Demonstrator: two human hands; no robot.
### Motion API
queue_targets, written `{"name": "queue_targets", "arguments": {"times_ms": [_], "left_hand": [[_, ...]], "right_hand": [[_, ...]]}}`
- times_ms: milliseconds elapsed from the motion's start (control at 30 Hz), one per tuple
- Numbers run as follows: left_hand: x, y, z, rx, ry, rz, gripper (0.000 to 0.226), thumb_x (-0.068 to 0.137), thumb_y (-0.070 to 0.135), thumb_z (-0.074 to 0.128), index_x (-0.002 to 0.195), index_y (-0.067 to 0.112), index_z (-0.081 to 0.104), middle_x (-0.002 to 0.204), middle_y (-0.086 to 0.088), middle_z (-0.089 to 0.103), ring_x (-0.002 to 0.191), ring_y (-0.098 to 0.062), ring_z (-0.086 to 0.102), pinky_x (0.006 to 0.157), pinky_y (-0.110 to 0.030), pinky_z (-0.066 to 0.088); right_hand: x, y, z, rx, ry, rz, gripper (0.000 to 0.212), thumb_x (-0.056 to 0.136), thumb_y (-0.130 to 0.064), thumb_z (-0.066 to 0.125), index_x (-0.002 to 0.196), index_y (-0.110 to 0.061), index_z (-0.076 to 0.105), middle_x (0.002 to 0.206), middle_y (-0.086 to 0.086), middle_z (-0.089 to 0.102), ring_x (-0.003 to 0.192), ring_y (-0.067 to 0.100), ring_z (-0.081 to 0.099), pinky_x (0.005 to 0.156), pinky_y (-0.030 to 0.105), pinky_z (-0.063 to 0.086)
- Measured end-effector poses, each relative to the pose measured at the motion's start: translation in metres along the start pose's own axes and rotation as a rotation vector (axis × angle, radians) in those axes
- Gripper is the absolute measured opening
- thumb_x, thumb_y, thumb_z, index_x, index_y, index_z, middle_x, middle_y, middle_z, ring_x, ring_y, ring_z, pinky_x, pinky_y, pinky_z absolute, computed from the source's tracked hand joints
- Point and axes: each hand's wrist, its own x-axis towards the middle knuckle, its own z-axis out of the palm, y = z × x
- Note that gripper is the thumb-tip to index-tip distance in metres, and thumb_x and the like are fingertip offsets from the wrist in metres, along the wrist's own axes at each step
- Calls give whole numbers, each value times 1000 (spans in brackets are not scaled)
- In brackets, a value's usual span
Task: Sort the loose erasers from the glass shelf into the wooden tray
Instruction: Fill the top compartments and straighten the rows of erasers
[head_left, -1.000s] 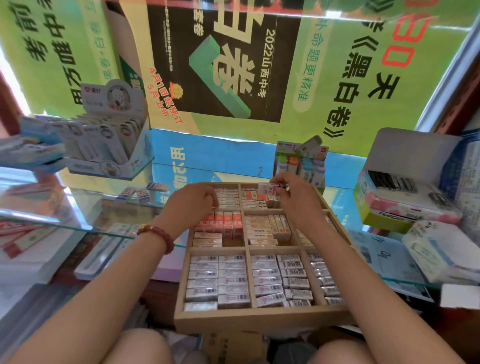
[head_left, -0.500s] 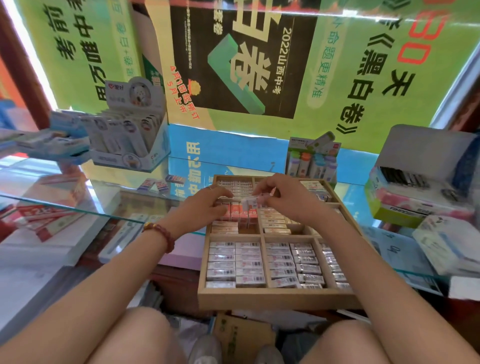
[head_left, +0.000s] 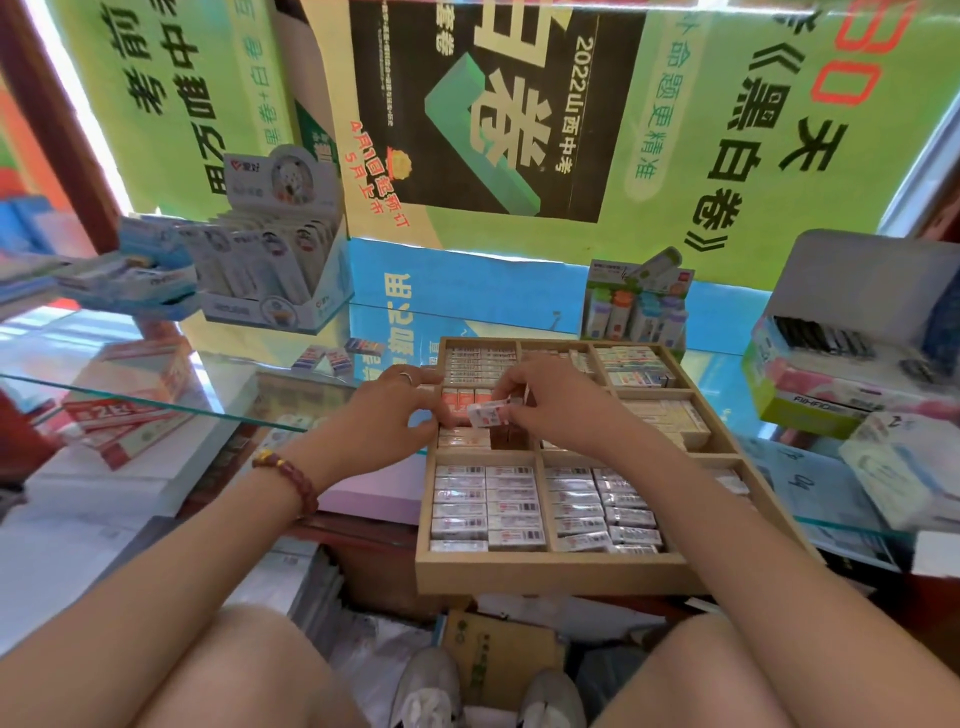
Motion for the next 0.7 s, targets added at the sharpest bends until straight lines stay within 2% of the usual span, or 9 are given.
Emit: {"name": "queue_targets", "arguments": {"times_ms": [233,333,433,567,633,700], "left_hand": [[1,0,3,-144,-38,-33,23,87,7,53,94,22,68,138,-1,42,132,-12,26,104,-25,18],[1,-3,3,-152,-51,-34,26,88,6,51,96,22,70,138,-1,42,131,-13,26,105,-27,18],[1,-4,4,-158,-53,-26,27,87,6,51,90,28,67,137,-1,43,132,-15,28,106,-30,18],[1,-5,3,-184,-62,-28,29,87,7,51,87,32,67,137,-1,43,132,-15,30,111,-38,22],[1,-3,3,-195,-55,-29,29,87,6,51,88,29,69,136,-2,44,131,-14,32,109,-35,23],[2,-1,2,-220,-49,-31,27,87,3,52,89,22,71,132,-2,46,126,-10,36,104,-27,23]], "right_hand": [[1,-9,0,-66,19,-48,18,91,-19,58,107,-16,66,104,-2,50,88,10,47,75,21,35],[1,-14,0,-138,1,-84,20,90,-18,58,107,-15,68,109,0,52,94,14,54,75,22,38],[2,-18,2,-209,26,-90,23,92,-17,56,111,-13,68,116,2,53,98,18,57,77,25,44],[3,-20,6,-261,35,-100,23,93,-18,55,112,-13,67,118,4,51,100,22,58,77,27,44],[3,-17,8,-252,24,-106,21,94,-18,55,111,-12,66,118,4,51,102,22,58,79,27,42],[3,-13,9,-224,16,-103,20,94,-17,56,110,-13,67,119,3,52,105,21,56,77,24,37]]}}
